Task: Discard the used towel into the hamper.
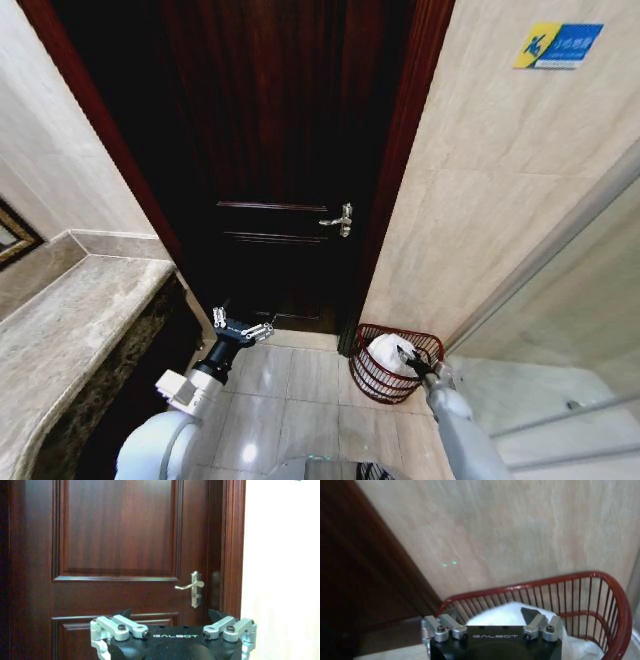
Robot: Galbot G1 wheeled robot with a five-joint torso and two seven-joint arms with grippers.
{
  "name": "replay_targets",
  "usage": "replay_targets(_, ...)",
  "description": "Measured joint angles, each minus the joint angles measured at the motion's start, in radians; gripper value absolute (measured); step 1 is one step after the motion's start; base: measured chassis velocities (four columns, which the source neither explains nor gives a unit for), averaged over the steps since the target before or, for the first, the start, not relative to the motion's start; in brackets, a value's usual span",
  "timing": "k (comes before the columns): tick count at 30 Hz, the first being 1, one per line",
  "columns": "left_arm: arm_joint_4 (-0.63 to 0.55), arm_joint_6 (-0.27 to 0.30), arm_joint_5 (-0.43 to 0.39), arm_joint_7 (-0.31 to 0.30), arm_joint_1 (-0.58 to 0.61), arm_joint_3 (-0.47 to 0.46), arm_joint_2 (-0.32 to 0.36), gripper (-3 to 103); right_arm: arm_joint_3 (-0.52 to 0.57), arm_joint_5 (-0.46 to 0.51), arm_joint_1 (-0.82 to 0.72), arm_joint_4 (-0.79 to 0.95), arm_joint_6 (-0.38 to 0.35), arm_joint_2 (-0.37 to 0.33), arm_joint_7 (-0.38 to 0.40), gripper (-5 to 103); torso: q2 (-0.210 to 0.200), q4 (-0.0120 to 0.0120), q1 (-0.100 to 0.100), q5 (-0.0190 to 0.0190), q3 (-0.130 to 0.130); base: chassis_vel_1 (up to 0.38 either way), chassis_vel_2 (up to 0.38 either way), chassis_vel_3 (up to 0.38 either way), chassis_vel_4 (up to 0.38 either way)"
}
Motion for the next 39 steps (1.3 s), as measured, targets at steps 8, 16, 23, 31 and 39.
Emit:
replay_targets(8,0.000,0.000,0.000,0.000,0.000,0.000,0.000,100,0.033,-0.017,-0.184,0.277,0.200,0.023,0.207,100,0.000,0.0001,0.000,0.0003,0.000,0.000,0.000,0.000,0.000)
replay_targets(16,0.000,0.000,0.000,0.000,0.000,0.000,0.000,100,0.070,-0.121,-0.361,0.616,0.290,0.073,0.224,100,0.000,0.0001,0.000,0.0000,0.000,0.000,0.000,0.000,0.000)
replay_targets(23,0.000,0.000,0.000,0.000,0.000,0.000,0.000,100,0.087,-0.150,-0.532,0.967,0.311,0.114,0.238,100,0.000,-0.0002,0.000,0.0001,0.000,0.000,0.000,0.000,0.000)
replay_targets(31,0.000,0.000,0.000,0.000,0.000,0.000,0.000,100,0.089,-0.151,-0.615,1.211,0.339,0.153,0.238,100,0.000,-0.0001,0.000,-0.0001,0.000,0.000,0.000,0.000,0.000)
replay_targets(39,0.000,0.000,0.000,0.000,0.000,0.000,0.000,100,0.143,-0.156,-0.614,1.247,0.454,0.136,0.225,100,0.000,0.0000,0.000,0.0003,0.000,0.000,0.000,0.000,0.000)
